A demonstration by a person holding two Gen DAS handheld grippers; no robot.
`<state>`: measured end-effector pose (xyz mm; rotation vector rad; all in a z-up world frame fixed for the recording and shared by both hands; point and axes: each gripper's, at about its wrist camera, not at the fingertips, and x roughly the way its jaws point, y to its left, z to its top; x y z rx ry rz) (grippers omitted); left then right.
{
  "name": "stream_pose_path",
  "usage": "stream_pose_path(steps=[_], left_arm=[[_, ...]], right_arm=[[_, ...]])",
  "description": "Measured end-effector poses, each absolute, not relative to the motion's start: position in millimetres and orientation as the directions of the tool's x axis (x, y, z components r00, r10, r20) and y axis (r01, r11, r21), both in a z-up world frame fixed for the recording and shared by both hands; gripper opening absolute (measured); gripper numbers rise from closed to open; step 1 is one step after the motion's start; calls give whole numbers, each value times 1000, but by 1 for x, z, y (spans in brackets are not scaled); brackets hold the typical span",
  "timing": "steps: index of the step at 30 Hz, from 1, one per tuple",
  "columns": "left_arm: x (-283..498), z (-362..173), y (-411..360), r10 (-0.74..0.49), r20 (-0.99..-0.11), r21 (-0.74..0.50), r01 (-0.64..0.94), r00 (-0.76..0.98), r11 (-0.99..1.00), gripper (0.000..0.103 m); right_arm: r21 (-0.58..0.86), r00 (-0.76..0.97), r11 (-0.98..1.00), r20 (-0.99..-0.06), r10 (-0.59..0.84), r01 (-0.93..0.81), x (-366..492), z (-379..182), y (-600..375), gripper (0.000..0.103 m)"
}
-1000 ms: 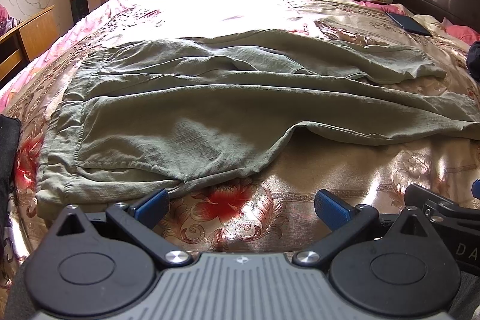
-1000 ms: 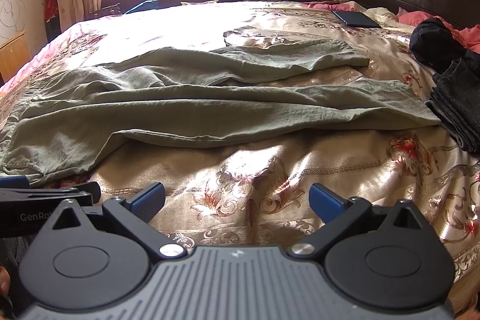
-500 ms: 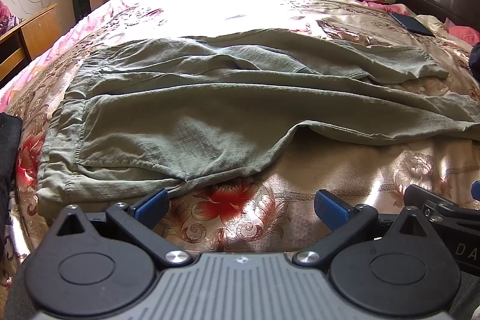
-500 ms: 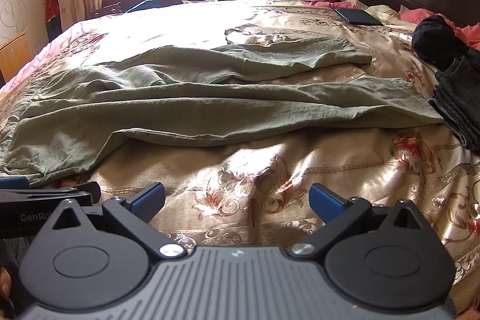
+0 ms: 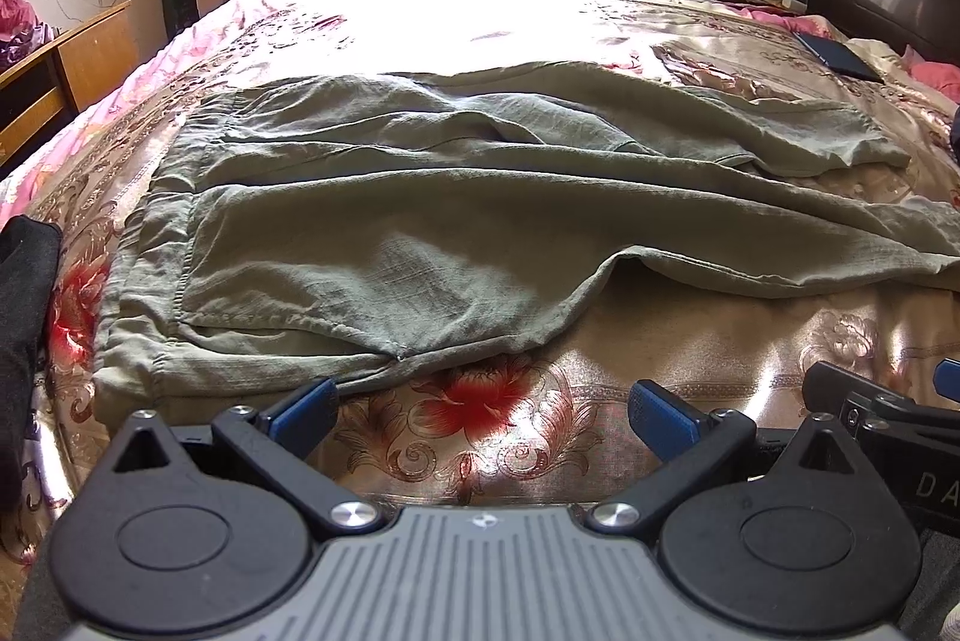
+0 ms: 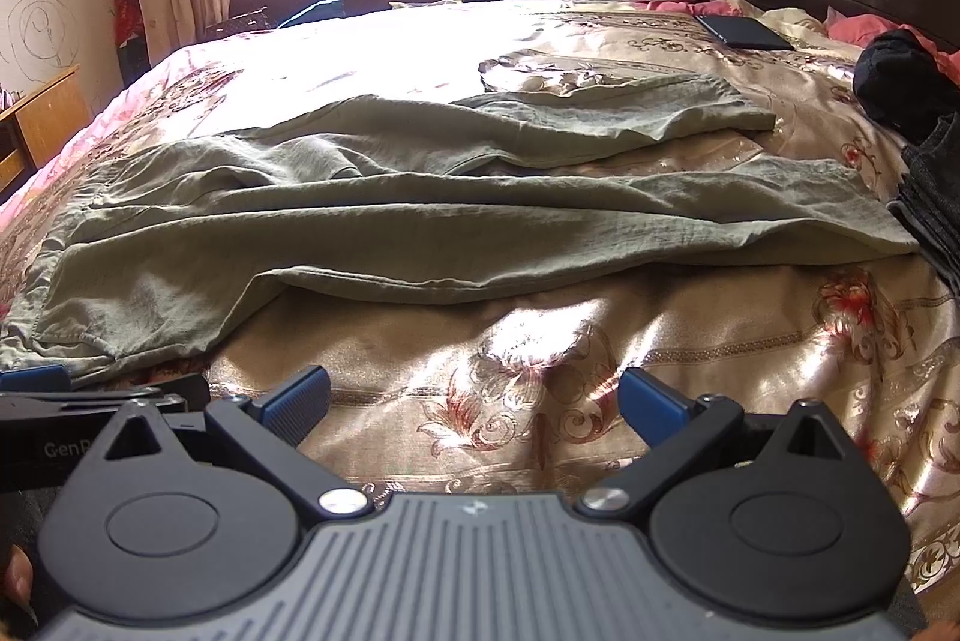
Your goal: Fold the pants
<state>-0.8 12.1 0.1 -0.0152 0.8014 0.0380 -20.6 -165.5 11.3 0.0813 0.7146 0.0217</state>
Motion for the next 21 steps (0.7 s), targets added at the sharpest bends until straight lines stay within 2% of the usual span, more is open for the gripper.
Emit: stream_pose_path(steps=[7,12,16,21], left_arm=[[-8,8,-1,99,-716,73,-68,691,995,103],[-10,8,-7,97,-696,137,-1,712,991,103],[-4,17,-2,13,-716,148,133,698,980,103],[3,42,44,79,-659,251,120,748,961,103]], right_arm=[[163,736,986,-670,95,22,-18,10,-178,101],[170,735,985,-672,89,36,-18,9,-180,100],[139,754,989,-645,123,-42,-17,17,-166,92],[66,766,977,-610,202,-205,0,29,-140,87]])
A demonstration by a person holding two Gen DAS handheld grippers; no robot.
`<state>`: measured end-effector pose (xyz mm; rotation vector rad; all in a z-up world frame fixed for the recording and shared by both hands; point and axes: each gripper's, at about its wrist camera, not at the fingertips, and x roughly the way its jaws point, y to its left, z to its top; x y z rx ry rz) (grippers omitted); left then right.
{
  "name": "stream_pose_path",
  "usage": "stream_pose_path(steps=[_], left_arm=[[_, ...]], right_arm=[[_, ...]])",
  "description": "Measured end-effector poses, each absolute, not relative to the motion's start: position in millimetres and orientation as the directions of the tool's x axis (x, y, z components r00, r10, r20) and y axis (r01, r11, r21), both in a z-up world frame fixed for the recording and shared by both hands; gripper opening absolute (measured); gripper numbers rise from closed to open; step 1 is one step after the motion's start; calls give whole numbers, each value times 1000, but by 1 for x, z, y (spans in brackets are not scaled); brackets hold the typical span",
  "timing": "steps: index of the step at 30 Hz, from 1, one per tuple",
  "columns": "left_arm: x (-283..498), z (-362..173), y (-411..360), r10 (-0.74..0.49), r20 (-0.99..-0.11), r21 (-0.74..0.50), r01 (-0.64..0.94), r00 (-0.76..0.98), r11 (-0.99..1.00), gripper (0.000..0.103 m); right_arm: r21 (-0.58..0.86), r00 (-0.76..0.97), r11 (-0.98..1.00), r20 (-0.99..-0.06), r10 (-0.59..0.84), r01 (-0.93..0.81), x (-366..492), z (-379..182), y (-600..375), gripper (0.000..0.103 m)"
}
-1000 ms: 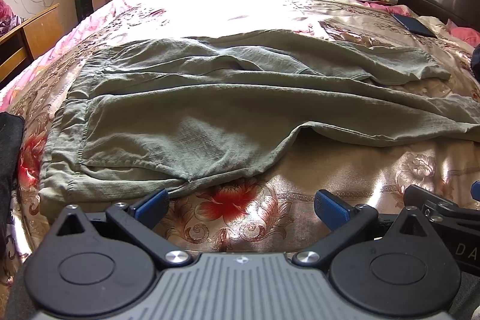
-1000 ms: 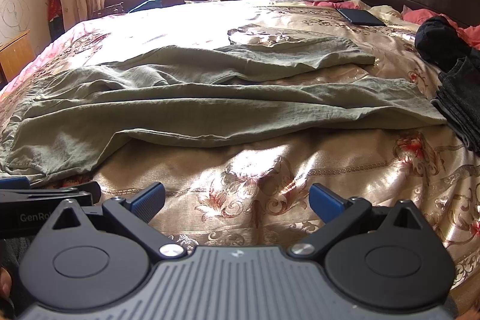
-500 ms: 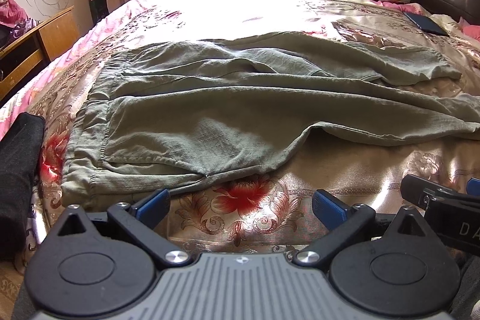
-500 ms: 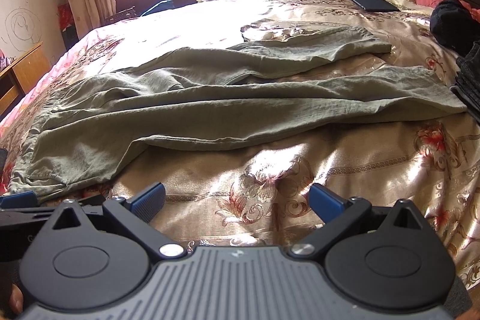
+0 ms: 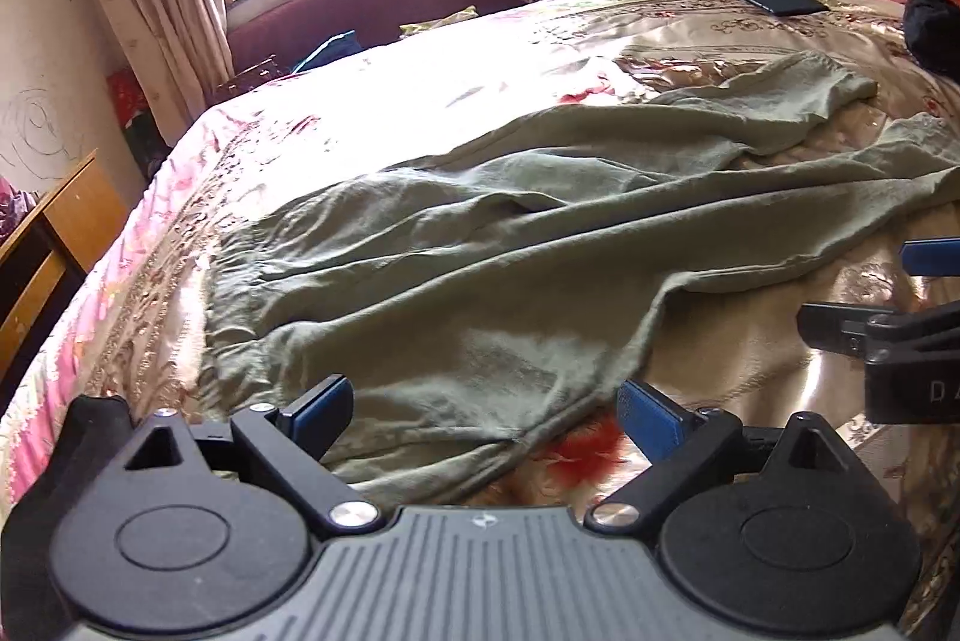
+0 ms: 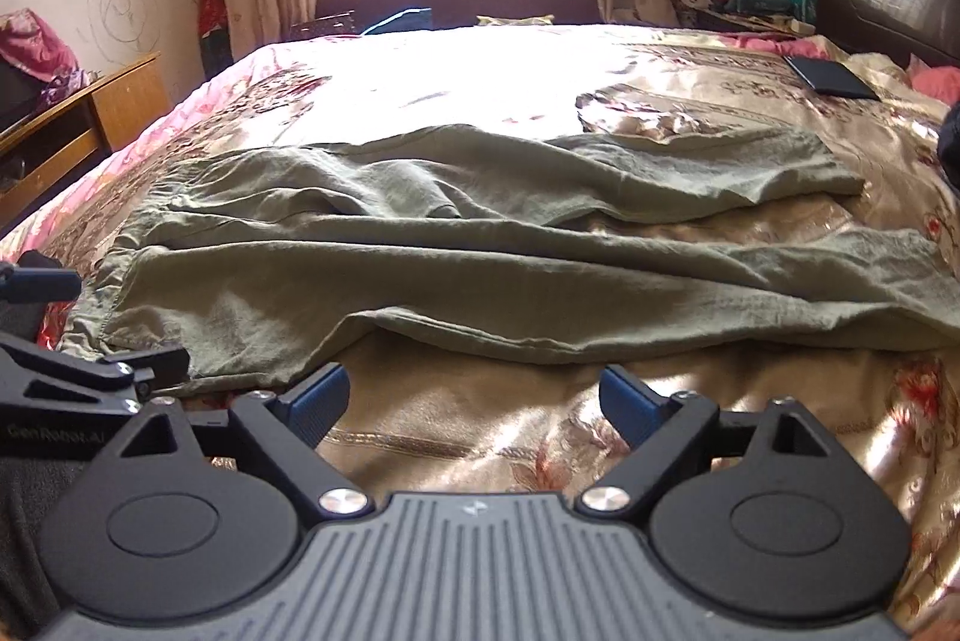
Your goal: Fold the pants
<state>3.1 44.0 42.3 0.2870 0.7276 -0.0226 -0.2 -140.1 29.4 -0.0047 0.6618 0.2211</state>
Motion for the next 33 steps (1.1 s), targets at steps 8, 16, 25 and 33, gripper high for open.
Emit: stream_pose_path(steps=[8,16,25,33], left_arm=[[2,37,166,127,-763,153,-13,634,988,87],[-1,2,181,-11,-823,51,93,568,994,55],[0,-3,218,-182,-797,-106,163,576,981,30],[-17,19,257,-131,-771,-85,103,624,991,21]], right_arm=[[-39,646,812,-628,433,-583,33,37,-48,74],[-76,448,569,-705,550,-819,35,41,45,73],[-41,273,476,-861,430,-879,37,1,92,12],[120,141,437,-843,519,-891,21,9,134,7]])
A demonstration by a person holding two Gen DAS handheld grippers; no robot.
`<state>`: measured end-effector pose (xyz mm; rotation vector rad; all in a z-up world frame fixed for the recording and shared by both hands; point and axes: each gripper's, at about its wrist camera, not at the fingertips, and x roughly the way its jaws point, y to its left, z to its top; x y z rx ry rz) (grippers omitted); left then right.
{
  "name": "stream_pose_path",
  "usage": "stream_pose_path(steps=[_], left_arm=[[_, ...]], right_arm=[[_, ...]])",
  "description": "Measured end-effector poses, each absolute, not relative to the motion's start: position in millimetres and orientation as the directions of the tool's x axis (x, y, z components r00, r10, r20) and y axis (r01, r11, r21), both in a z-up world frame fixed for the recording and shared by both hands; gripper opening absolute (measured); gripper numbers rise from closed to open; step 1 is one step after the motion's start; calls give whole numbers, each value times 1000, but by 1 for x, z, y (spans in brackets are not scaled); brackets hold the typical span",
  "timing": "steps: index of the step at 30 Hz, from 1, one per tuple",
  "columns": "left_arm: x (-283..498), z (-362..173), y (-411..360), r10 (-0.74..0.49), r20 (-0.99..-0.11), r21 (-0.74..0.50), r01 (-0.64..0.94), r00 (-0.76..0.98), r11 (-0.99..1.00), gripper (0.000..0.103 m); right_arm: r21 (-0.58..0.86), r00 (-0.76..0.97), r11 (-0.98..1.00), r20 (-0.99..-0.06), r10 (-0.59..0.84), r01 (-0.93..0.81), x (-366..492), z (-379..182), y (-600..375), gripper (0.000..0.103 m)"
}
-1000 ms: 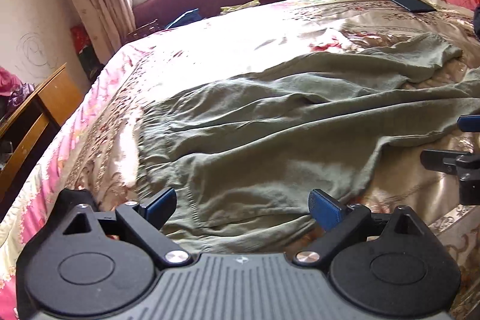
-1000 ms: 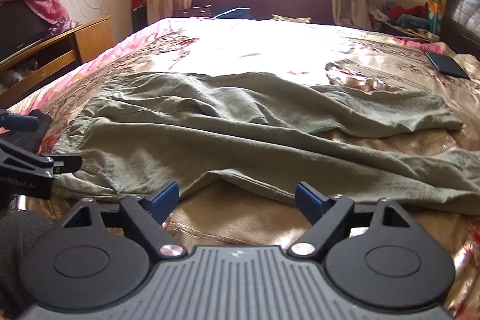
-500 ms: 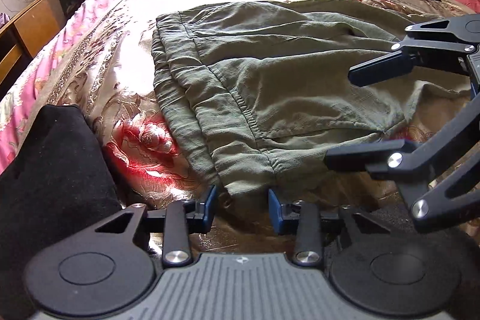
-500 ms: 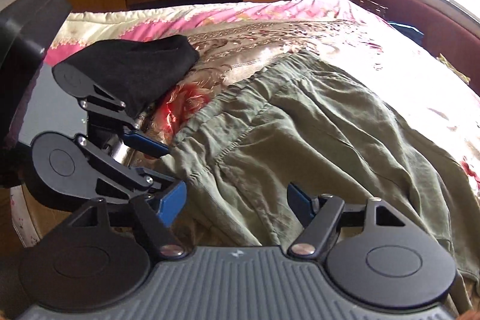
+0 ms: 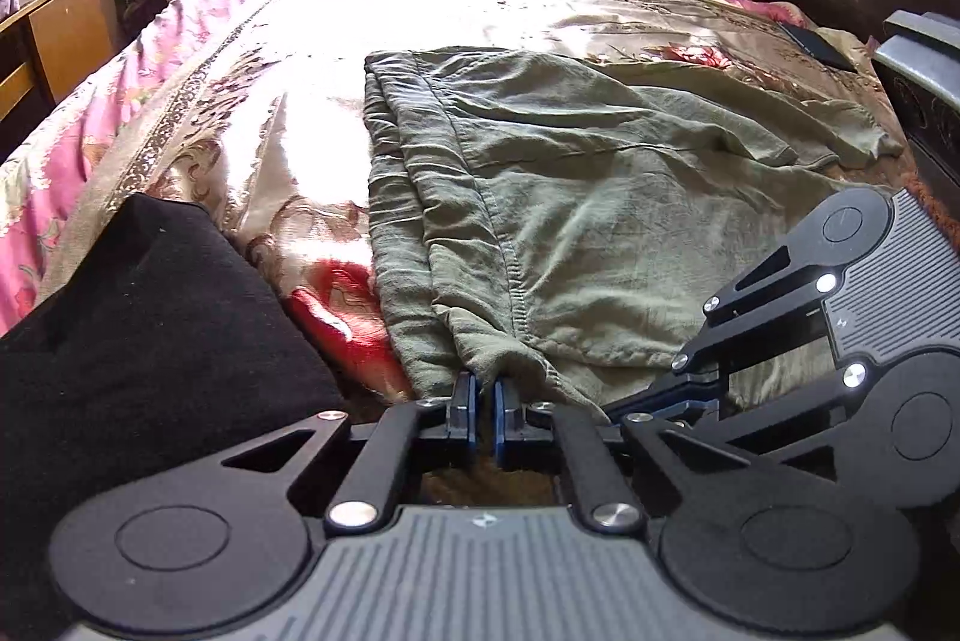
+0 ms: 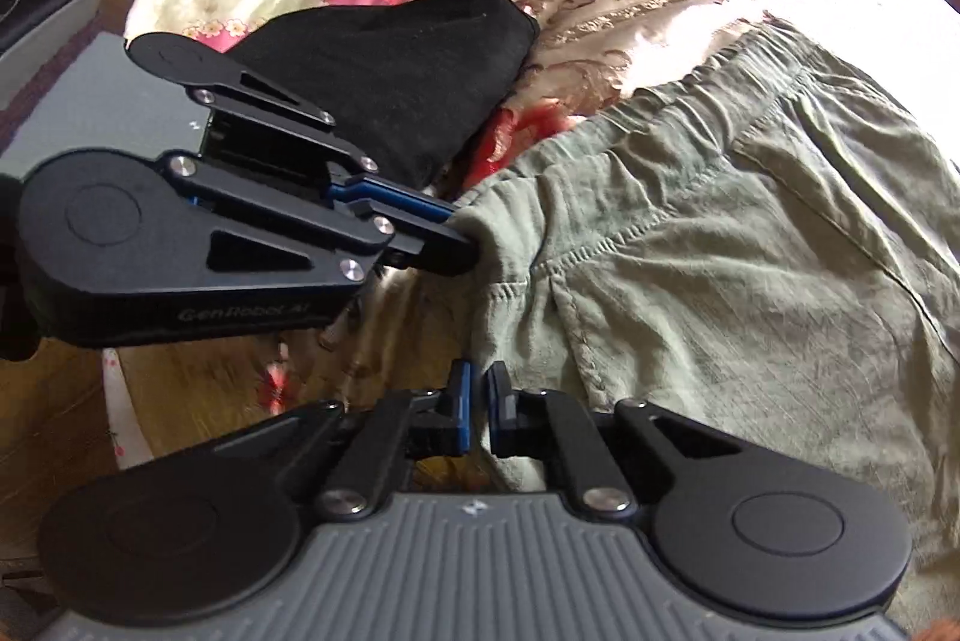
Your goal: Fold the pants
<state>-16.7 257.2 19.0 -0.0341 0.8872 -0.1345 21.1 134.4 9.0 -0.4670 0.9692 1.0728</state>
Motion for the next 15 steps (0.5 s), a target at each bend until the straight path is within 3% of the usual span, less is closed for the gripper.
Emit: stream_pose_path(steps=[2,4,8,11,15], left_arm=[[-20,17,268,-70,-778,-32,72,624,997,21],[-23,14,277,-101,-766,-79,63,635,995,21],[-31,17,272,-85,-741,-44,78,666,996,23],[-40,21,276,-96,-722,-55,81,686,995,23],[-48,31,286,-124,-689,-106,71,714,992,23]], right_arm=[[131,124,425,-844,521,-896,15,5,151,9],[134,106,432,-867,487,-892,16,-1,163,22],[148,81,420,-874,480,-895,19,13,149,25],[196,102,505,-858,503,-841,42,34,126,25],[229,211,677,-839,502,-699,93,44,124,37]])
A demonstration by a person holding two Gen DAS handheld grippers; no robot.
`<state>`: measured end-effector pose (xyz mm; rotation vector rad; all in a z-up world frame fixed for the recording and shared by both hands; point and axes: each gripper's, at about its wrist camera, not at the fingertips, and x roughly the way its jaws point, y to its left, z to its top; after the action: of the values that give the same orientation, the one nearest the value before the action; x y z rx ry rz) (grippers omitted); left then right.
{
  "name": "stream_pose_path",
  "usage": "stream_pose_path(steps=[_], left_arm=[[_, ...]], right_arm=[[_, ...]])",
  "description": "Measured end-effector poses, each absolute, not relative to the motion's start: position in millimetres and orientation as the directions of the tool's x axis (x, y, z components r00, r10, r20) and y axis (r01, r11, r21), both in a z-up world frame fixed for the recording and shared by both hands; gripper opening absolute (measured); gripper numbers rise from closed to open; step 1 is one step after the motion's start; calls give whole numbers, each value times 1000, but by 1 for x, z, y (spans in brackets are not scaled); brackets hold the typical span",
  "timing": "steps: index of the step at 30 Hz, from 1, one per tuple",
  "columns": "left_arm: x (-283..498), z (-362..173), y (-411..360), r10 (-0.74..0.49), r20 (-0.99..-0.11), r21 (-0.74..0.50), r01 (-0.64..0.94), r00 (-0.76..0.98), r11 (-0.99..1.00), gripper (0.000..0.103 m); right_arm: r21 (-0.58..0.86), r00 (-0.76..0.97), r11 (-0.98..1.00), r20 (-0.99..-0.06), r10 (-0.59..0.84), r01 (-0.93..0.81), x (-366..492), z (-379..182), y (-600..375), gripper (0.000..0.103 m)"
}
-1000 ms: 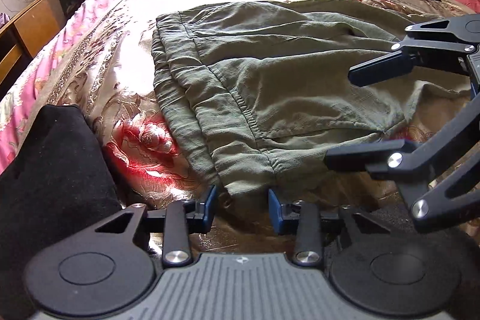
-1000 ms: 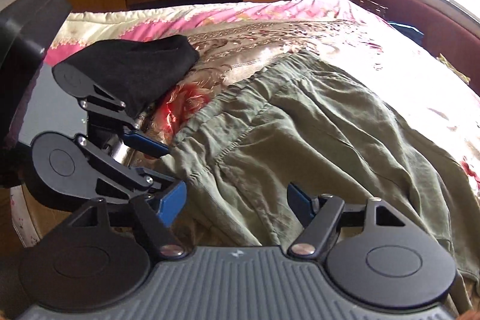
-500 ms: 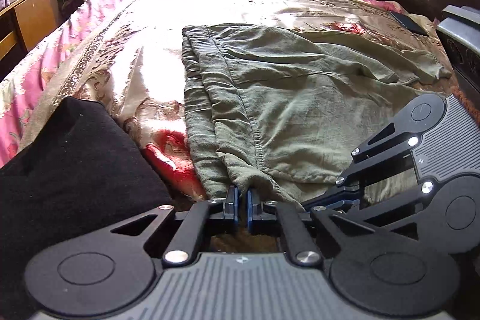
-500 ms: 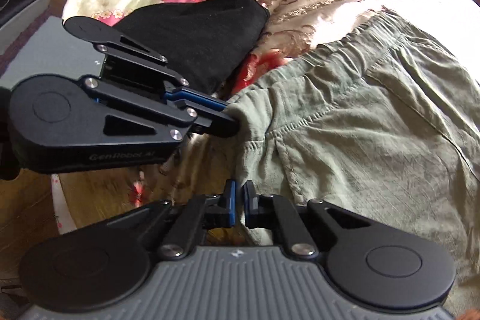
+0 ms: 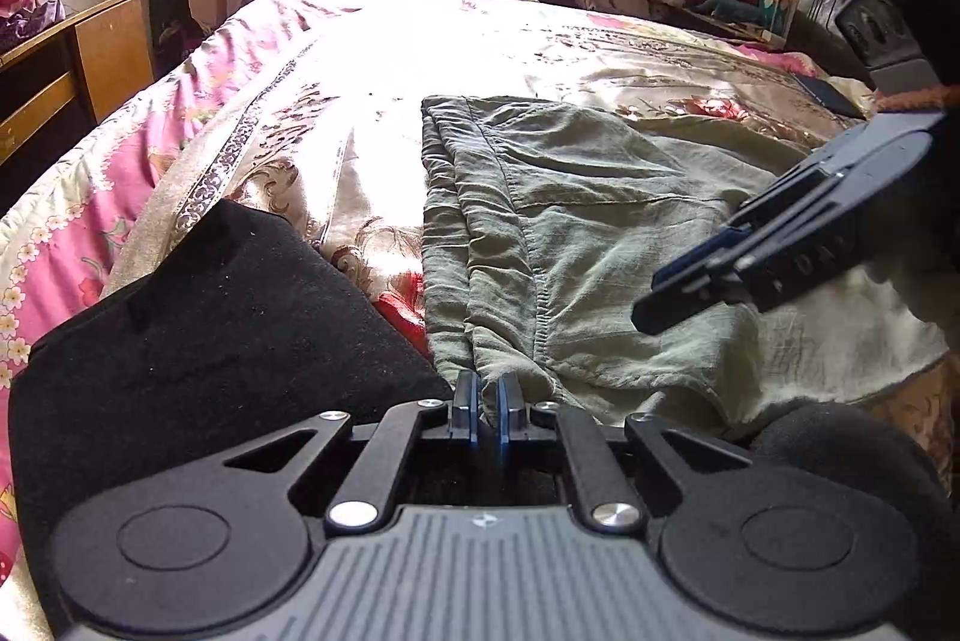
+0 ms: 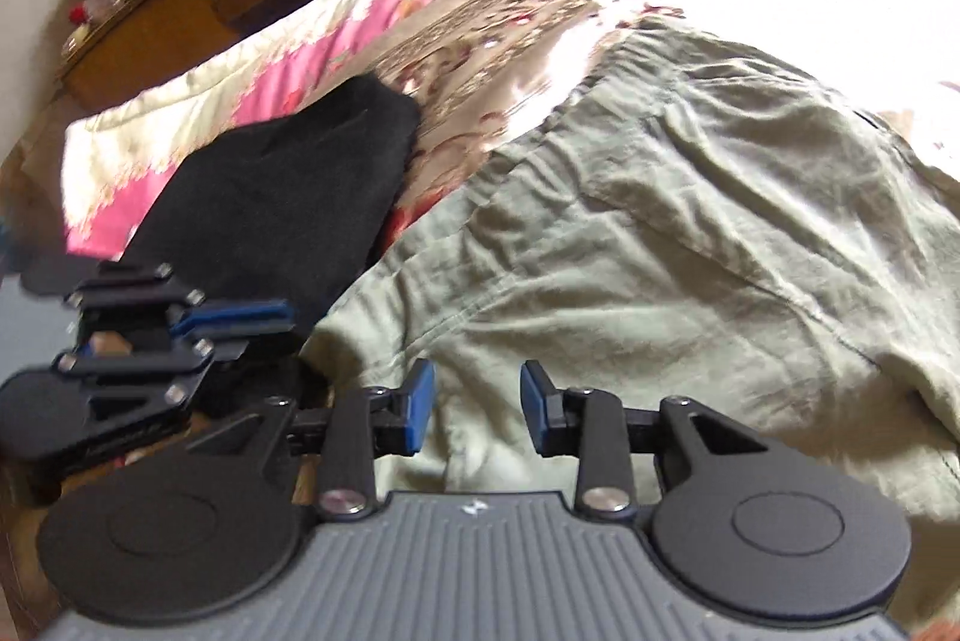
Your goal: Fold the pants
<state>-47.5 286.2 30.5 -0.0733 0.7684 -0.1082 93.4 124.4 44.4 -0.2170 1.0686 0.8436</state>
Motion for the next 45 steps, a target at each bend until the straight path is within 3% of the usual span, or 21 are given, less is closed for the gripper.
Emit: stream_pose_path(steps=[1,6,9,11,13,14,15,21,25,28,33,35,41,45], left_arm=[[-47,32,286,-127,-681,-112,69,721,991,24],[-42,26,273,-114,-666,-83,78,737,993,37],[-40,19,268,-121,-674,-94,78,729,993,40],[-39,13,263,-113,-684,-70,90,721,994,40],[-38,7,255,-78,-689,-8,99,720,995,40],[-38,7,254,-73,-689,2,102,721,995,39],[-38,7,254,-68,-688,6,100,722,995,38],[-40,10,262,-40,-690,4,60,722,998,30],[-37,10,254,-7,-707,44,54,708,998,30],[-36,14,246,15,-714,75,55,699,996,30],[-45,36,234,11,-695,92,75,719,993,30],[-45,46,225,-2,-679,99,94,735,991,30],[-21,60,153,-164,-653,78,281,740,957,30],[-1,55,75,-296,-664,57,441,686,896,31]], right_arm=[[227,242,718,-839,487,-658,107,42,132,42],[216,344,812,-824,449,-543,159,22,183,43],[116,422,849,-827,370,-516,172,9,207,45],[80,457,860,-820,344,-504,173,7,213,42],[96,453,856,-816,360,-508,171,8,210,19],[117,444,855,-815,373,-505,171,9,207,16],[146,432,852,-811,394,-503,171,11,203,7],[280,396,814,-763,510,-510,165,29,201,4],[258,306,782,-815,491,-567,164,6,229,7],[248,341,772,-788,512,-585,152,14,220,8],[348,413,767,-684,601,-539,133,56,125,31],[344,475,811,-676,563,-472,125,62,67,32],[259,637,964,-733,238,-62,98,60,-139,32],[279,676,922,-736,27,267,54,56,-280,39]])
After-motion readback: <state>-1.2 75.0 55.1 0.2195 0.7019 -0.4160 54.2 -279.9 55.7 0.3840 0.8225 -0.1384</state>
